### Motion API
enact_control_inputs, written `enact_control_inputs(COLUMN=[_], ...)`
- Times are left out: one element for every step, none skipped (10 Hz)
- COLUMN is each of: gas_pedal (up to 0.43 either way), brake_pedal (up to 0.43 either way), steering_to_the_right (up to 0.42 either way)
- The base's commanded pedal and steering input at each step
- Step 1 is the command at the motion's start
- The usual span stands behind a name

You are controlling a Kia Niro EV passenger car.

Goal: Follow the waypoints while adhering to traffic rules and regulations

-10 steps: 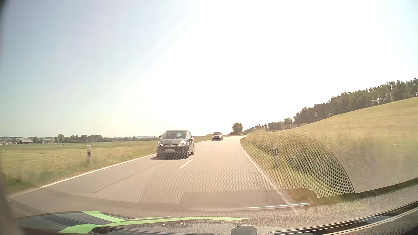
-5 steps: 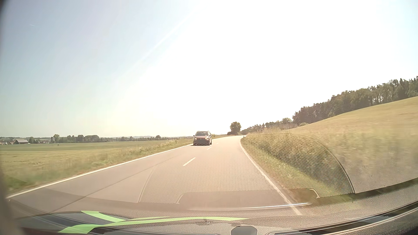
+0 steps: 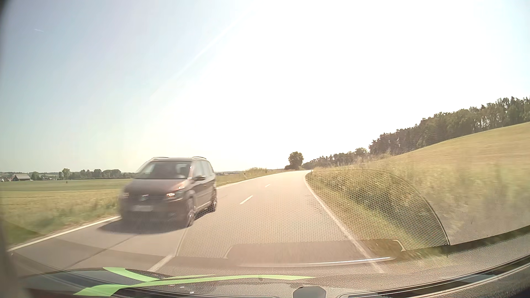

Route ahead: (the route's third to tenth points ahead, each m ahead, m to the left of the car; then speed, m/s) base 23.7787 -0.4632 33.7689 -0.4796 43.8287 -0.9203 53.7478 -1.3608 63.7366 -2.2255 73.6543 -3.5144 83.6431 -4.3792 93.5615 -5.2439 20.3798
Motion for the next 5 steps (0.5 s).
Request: enact_control_inputs(gas_pedal=[0.260,0.268,0.280,0.280,0.280], brake_pedal=[0.000,0.000,0.000,0.000,0.000], steering_to_the_right=[0.004,0.003,0.004,0.003,0.003])
